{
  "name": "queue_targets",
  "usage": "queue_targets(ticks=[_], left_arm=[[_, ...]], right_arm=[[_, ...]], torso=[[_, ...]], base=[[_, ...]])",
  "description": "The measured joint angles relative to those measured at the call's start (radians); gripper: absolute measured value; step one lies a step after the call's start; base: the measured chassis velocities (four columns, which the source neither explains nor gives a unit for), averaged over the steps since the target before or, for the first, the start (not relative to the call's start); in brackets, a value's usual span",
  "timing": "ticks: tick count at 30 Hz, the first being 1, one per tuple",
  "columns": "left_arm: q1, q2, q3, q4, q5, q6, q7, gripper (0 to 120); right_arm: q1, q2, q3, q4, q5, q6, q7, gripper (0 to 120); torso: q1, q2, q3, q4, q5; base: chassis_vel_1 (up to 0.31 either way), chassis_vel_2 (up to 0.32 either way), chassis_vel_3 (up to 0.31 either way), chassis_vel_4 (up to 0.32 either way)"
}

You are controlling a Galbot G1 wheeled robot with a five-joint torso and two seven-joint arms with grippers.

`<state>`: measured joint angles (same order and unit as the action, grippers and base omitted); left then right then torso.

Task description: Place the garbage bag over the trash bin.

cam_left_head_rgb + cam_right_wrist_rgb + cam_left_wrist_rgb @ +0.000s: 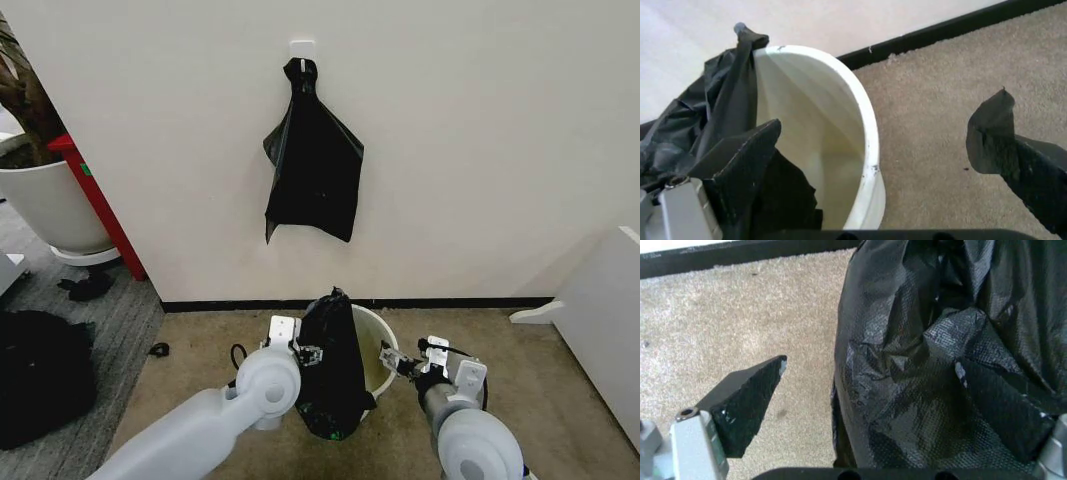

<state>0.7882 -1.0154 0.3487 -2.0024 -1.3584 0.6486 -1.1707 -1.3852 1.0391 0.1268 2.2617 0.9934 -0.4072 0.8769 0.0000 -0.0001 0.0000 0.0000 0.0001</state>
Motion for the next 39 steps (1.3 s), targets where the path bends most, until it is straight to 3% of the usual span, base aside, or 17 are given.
queue_targets(ticks=[15,28,39], left_arm=[[0.004,-0.026,0.001,0.036,0.006,-0.002,0.001,100],[0.034,0.014,-0.034,-0.029,0.002,-0.004,-0.023,100],[0.026,-0.015,-0.034,0.006,0.002,-0.004,-0.02,100]], right_arm=[[-0.001,0.009,-0.004,-0.009,0.004,0.0,0.007,100],[-0.002,0.015,-0.008,-0.007,0.008,-0.001,0.009,100],[-0.003,0.016,-0.011,-0.008,0.008,0.001,0.009,100]], torso=[[0.0,0.0,0.0,0.0,-0.0001],[0.0,0.0,0.0,0.0001,-0.0001],[0.0,0.0,0.0,0.0,-0.0001]], base=[[0.0,0.0,0.0,0.0],[0.0,0.0,0.0,0.0],[0.0,0.0,0.0,0.0]])
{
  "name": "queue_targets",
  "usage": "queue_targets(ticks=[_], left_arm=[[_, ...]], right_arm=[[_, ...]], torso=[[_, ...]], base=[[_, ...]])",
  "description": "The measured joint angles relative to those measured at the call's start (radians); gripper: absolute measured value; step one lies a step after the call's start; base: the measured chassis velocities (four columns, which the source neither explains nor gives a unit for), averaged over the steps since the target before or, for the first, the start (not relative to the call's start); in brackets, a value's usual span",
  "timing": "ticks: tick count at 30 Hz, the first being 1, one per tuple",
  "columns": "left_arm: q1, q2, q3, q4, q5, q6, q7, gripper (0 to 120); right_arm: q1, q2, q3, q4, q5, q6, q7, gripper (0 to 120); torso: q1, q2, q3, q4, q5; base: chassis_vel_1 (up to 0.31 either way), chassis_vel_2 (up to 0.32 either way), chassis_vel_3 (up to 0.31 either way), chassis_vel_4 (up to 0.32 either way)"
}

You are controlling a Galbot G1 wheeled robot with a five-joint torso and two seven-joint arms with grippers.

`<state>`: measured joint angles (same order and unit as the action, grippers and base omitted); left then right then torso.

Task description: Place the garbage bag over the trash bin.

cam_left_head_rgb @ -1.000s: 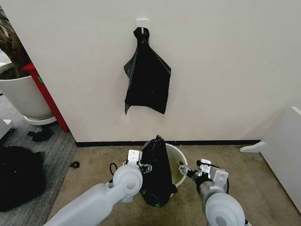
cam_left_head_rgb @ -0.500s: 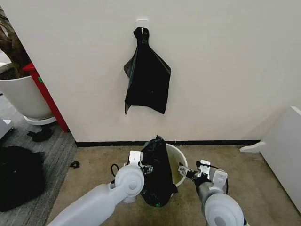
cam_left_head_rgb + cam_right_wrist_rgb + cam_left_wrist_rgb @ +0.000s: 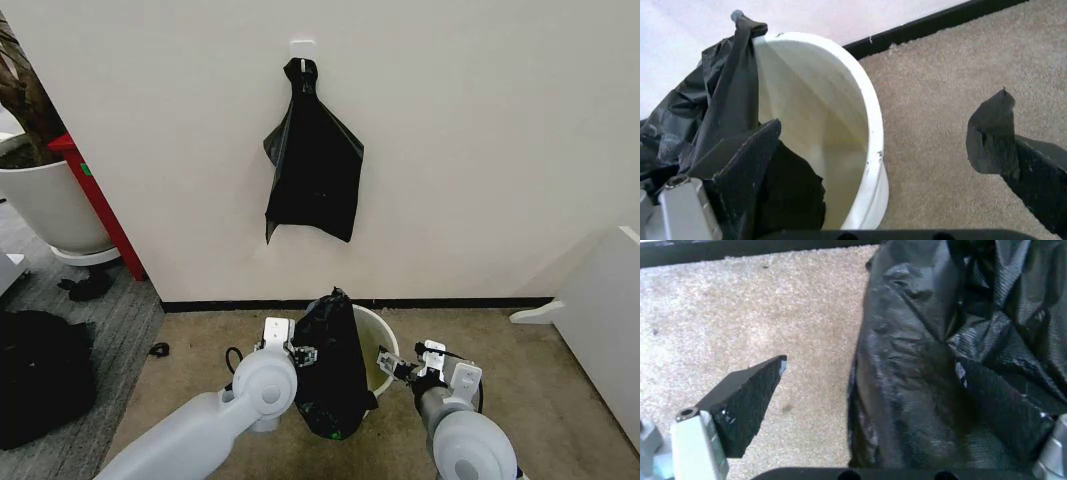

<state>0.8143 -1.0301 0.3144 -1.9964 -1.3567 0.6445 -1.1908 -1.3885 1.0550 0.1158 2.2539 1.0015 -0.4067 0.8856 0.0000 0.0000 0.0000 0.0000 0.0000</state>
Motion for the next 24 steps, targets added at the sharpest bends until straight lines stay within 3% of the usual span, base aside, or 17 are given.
queue_targets(ticks=[24], left_arm=[[-0.042,-0.062,0.039,0.075,-0.031,0.026,-0.065,100]], right_arm=[[-0.019,0.019,0.001,-0.005,-0.007,0.005,-0.001,100]], torso=[[0.0,0.0,0.0,0.0,0.0]], base=[[0.0,0.0,0.0,0.0]])
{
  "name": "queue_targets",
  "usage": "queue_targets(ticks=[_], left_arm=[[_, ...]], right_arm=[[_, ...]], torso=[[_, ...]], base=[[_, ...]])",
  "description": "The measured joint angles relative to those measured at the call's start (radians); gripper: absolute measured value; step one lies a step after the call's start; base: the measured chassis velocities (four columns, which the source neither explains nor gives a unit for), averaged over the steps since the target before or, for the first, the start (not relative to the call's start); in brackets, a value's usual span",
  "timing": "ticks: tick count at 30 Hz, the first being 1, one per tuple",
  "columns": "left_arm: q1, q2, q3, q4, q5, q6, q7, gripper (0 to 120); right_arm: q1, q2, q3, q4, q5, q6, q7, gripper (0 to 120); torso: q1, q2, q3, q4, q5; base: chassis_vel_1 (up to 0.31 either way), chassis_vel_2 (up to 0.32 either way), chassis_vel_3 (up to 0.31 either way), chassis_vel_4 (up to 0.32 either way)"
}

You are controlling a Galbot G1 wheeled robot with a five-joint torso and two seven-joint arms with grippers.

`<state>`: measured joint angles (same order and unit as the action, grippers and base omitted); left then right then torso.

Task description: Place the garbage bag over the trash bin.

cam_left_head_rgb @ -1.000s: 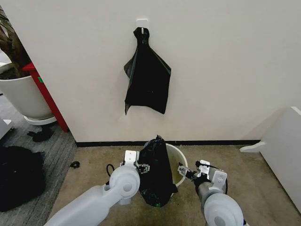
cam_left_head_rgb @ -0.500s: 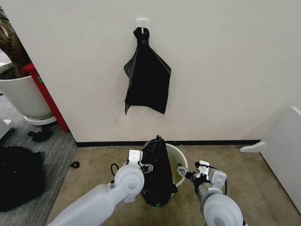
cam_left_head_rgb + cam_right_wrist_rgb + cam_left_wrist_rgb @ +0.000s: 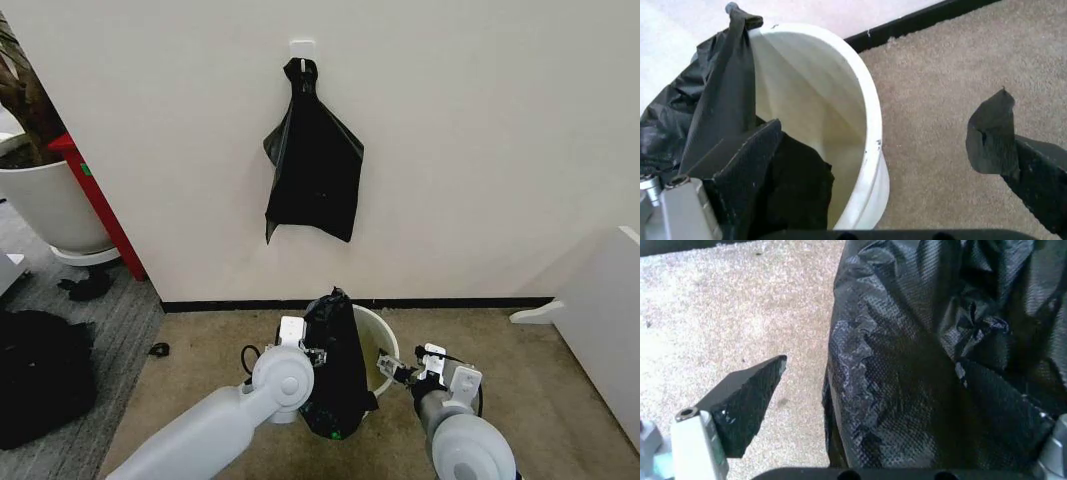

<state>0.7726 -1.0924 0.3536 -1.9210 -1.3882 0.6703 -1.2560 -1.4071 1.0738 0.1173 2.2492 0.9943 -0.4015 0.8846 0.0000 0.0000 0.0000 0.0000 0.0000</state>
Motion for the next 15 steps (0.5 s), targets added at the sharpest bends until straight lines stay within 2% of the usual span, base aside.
queue_targets(ticks=[9,15], left_arm=[[-0.002,-0.012,0.006,0.028,0.0,0.006,-0.012,100],[-0.002,-0.014,0.011,0.032,0.001,0.006,-0.013,95]], right_arm=[[-0.01,0.004,0.0,0.0,-0.009,0.005,-0.001,100],[-0.013,0.009,-0.001,-0.001,-0.015,0.006,-0.001,100]], torso=[[0.0,0.0,0.0,0.0,0.0],[0.0,0.0,0.0,0.0,0.0]], base=[[0.0,0.0,0.0,0.0],[0.0,0.0,0.0,0.0]])
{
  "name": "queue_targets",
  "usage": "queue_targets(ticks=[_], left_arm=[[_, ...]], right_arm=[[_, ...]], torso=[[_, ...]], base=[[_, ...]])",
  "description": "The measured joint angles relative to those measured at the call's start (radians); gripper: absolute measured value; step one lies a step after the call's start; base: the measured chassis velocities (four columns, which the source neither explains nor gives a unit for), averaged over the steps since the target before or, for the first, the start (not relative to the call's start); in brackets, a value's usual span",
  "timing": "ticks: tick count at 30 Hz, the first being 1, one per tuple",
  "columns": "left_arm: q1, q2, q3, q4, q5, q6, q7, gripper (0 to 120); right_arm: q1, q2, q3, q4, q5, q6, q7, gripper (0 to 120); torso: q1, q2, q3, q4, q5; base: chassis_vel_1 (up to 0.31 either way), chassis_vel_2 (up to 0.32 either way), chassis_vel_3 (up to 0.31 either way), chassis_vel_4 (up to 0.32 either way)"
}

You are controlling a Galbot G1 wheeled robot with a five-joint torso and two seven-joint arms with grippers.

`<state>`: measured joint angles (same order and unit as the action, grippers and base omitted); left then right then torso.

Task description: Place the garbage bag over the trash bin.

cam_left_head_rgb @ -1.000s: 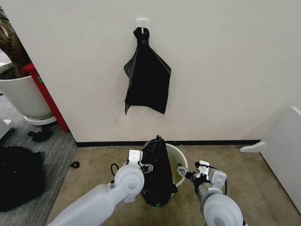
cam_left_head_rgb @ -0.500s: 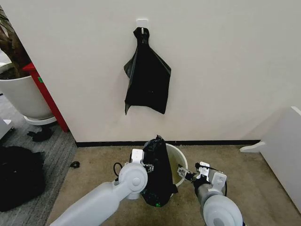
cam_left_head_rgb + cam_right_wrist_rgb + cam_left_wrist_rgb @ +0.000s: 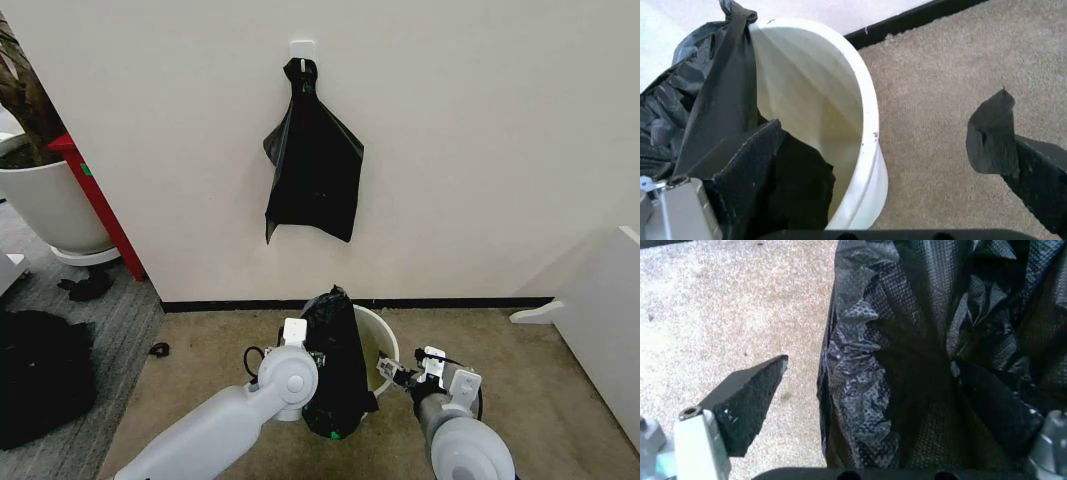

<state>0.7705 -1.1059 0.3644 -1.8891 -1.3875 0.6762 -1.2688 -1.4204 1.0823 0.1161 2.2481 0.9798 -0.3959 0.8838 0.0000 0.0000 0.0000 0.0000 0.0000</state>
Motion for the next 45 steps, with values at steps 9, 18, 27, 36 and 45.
queue_targets(ticks=[9,18,27,36,45], left_arm=[[0.016,0.002,0.006,0.001,0.0,-0.013,-0.014,63],[0.03,0.004,0.006,-0.003,-0.003,-0.024,-0.021,29],[0.032,-0.004,0.006,-0.011,-0.007,-0.039,-0.017,7],[0.044,0.019,-0.017,-0.055,-0.003,-0.097,-0.006,2],[0.069,0.069,-0.113,-0.109,0.053,-0.204,0.105,0]], right_arm=[[0.0,0.001,0.0,-0.008,-0.004,0.0,0.0,100],[0.0,-0.001,0.002,-0.011,-0.007,0.0,0.0,100],[0.001,-0.005,0.007,-0.008,-0.01,0.0,0.001,100],[0.006,-0.019,0.043,0.067,-0.033,0.004,-0.003,100],[0.054,-0.087,0.058,0.204,0.067,-0.025,-0.052,100]], torso=[[0.0,0.0,0.0,0.0,0.0001],[0.0,0.0,0.0,0.0001,0.0001],[0.0,0.0,0.0,0.0,-0.0003],[0.0,0.0,0.0,-0.0002,0.0002],[0.0,0.0,0.0,-0.0001,-0.0003]], base=[[0.0,0.0,0.0,0.0],[0.0,0.0,0.0,0.0],[0.0,0.0,0.0,0.0],[0.0,0.0,0.0,0.0],[0.0,0.0,0.0,0.0]])
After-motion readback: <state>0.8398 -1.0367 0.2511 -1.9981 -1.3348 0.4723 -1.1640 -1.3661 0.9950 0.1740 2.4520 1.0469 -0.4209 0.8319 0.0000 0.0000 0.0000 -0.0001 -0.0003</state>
